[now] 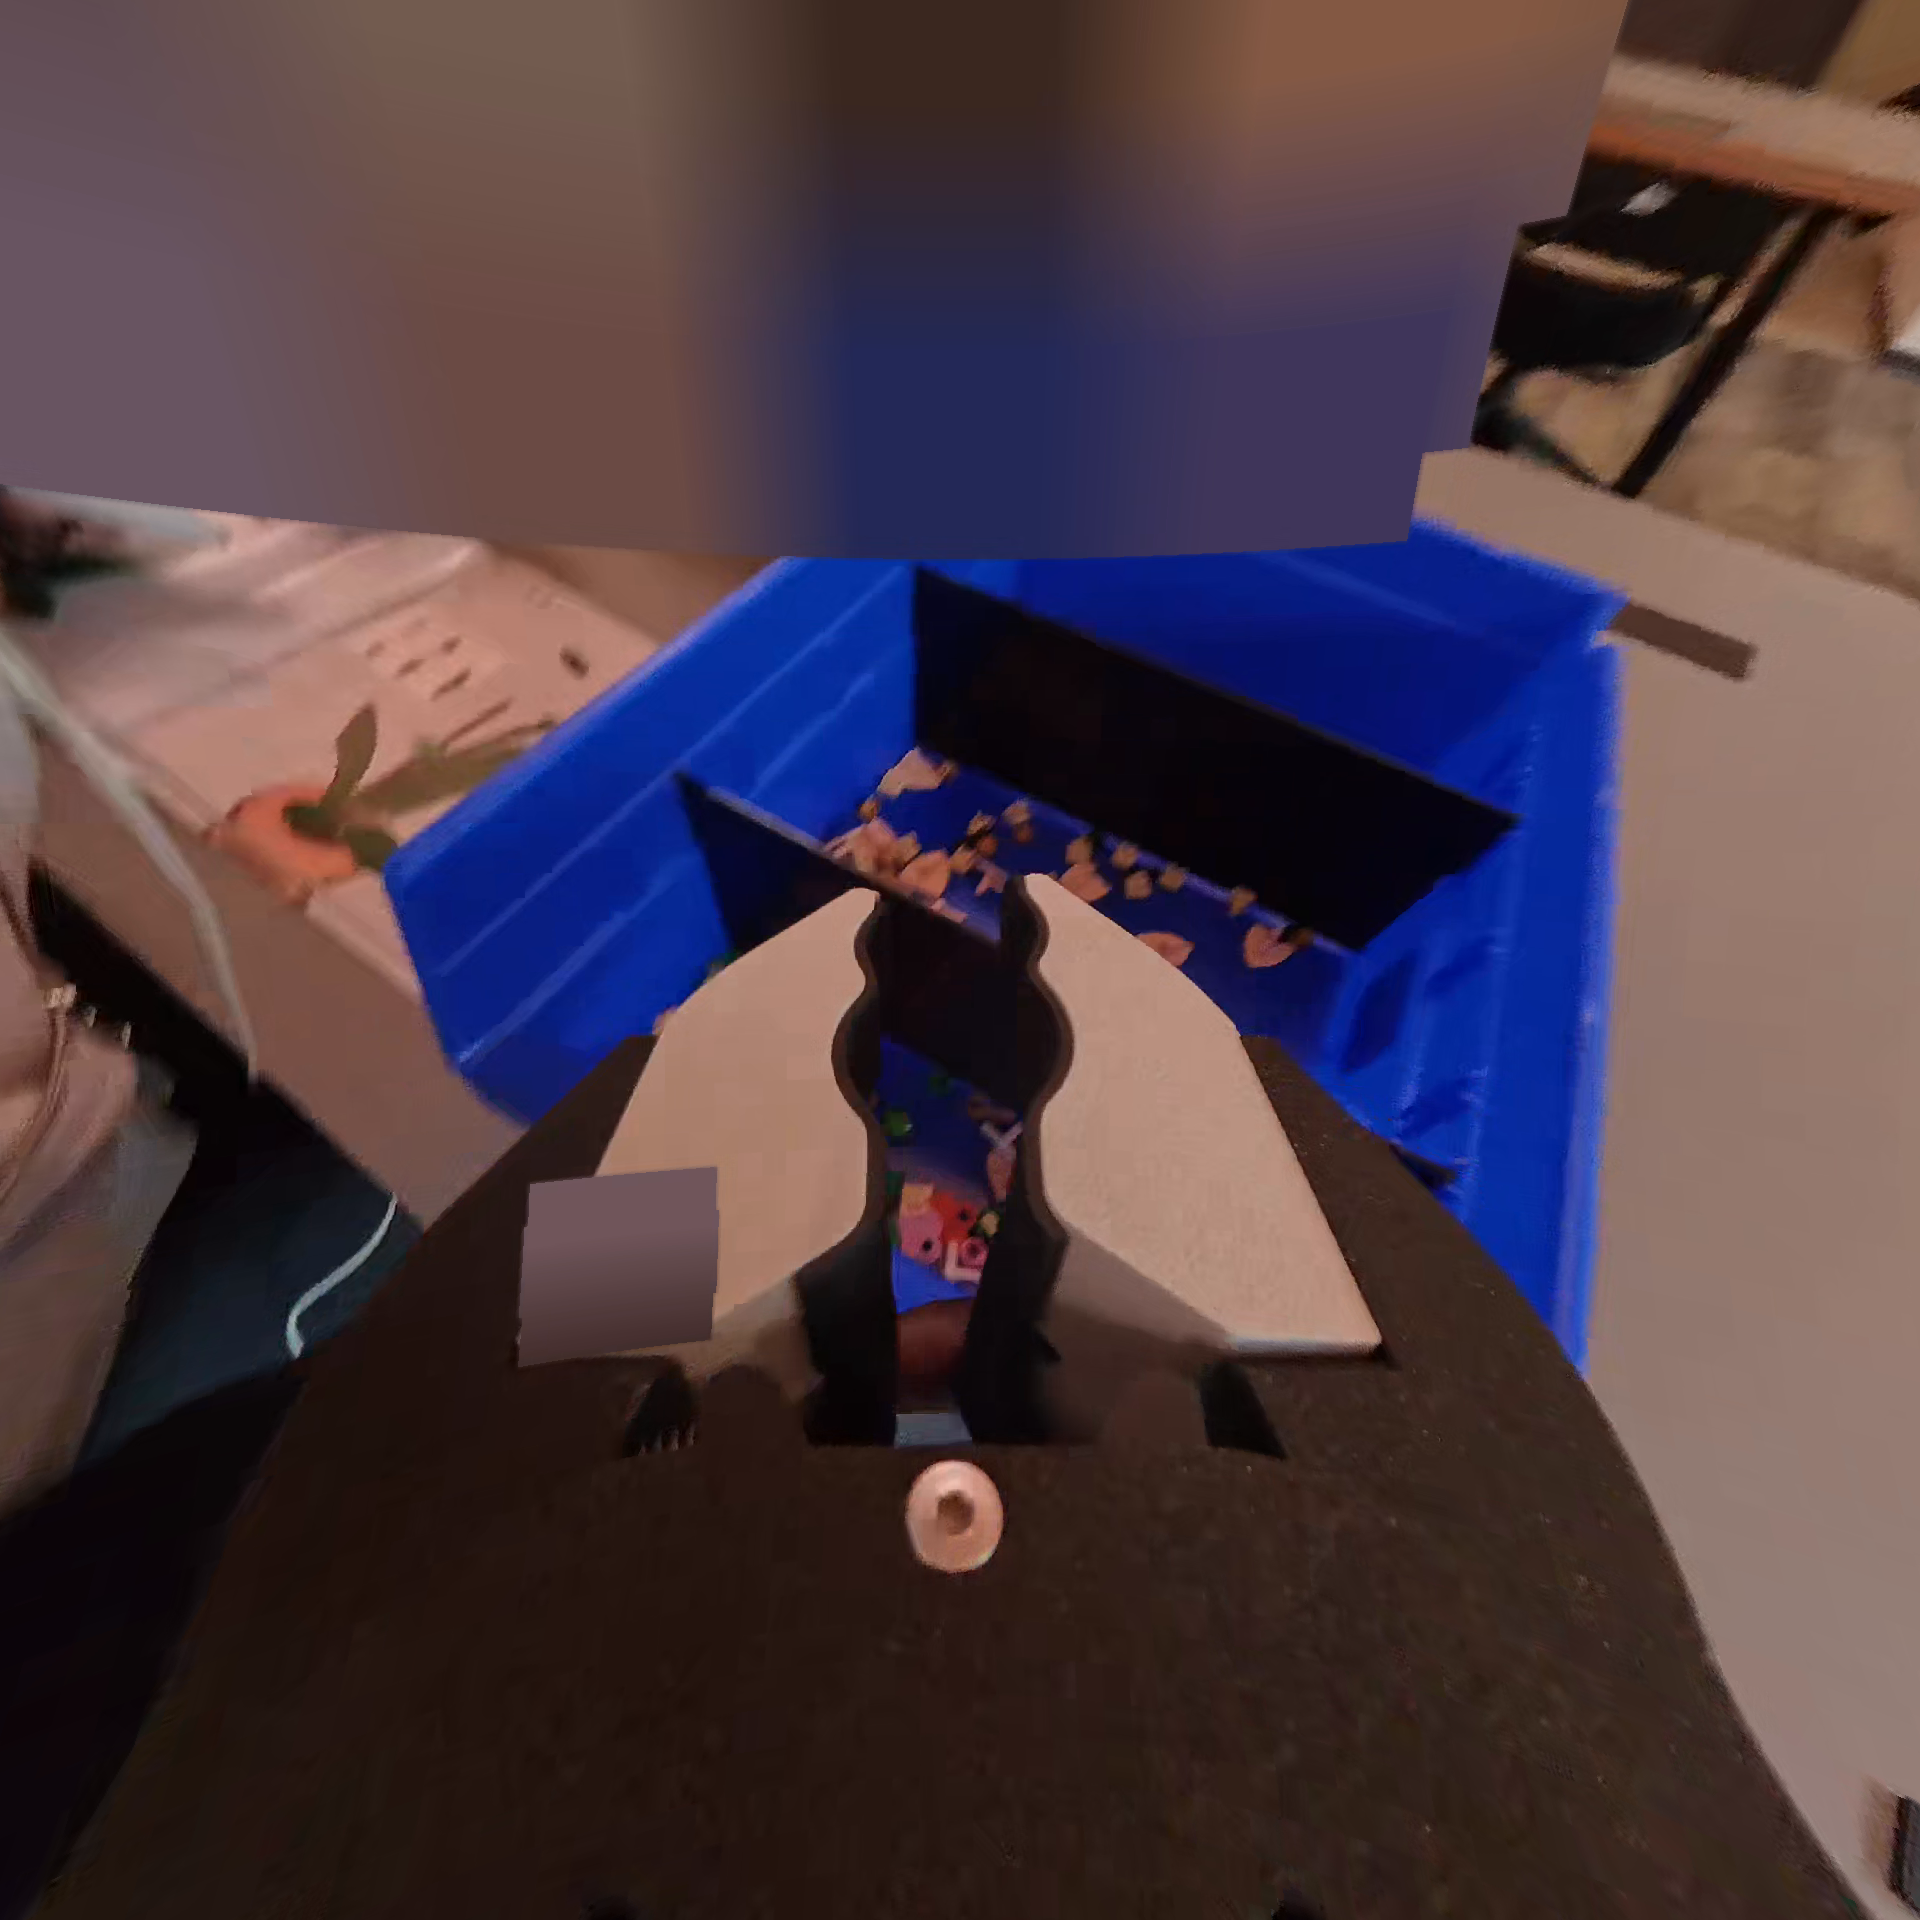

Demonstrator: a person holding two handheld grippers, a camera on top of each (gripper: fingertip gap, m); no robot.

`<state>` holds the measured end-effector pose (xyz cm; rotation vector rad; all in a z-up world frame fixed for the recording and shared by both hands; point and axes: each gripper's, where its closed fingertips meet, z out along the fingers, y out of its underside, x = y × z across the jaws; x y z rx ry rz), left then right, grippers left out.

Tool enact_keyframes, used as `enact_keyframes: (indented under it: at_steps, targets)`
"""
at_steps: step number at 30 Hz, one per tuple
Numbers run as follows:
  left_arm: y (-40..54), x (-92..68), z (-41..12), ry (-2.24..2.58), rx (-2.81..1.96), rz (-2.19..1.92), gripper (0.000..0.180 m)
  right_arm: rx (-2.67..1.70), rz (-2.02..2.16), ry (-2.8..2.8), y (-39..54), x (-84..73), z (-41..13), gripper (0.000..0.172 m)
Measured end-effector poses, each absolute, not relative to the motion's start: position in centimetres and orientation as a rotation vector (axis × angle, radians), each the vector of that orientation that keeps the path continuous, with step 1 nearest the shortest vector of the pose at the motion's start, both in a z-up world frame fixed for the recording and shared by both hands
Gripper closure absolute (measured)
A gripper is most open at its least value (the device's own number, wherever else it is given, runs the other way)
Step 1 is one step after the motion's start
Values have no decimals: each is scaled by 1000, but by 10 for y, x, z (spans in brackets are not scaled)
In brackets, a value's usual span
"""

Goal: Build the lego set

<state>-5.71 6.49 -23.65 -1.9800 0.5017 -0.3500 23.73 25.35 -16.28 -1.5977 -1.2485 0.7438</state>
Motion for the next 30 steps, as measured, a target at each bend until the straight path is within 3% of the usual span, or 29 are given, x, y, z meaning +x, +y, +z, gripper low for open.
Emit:
enact_keyframes:
  at_steps: [9,30]
  targets:
    - [65,-57,-235,507,-1964,-312,161,-1692,747,-1553,224,223,-197,154]
    - [64,-57,-233,508,-1949,-312,161,-1781,736,-1675,218,214,-220,155]
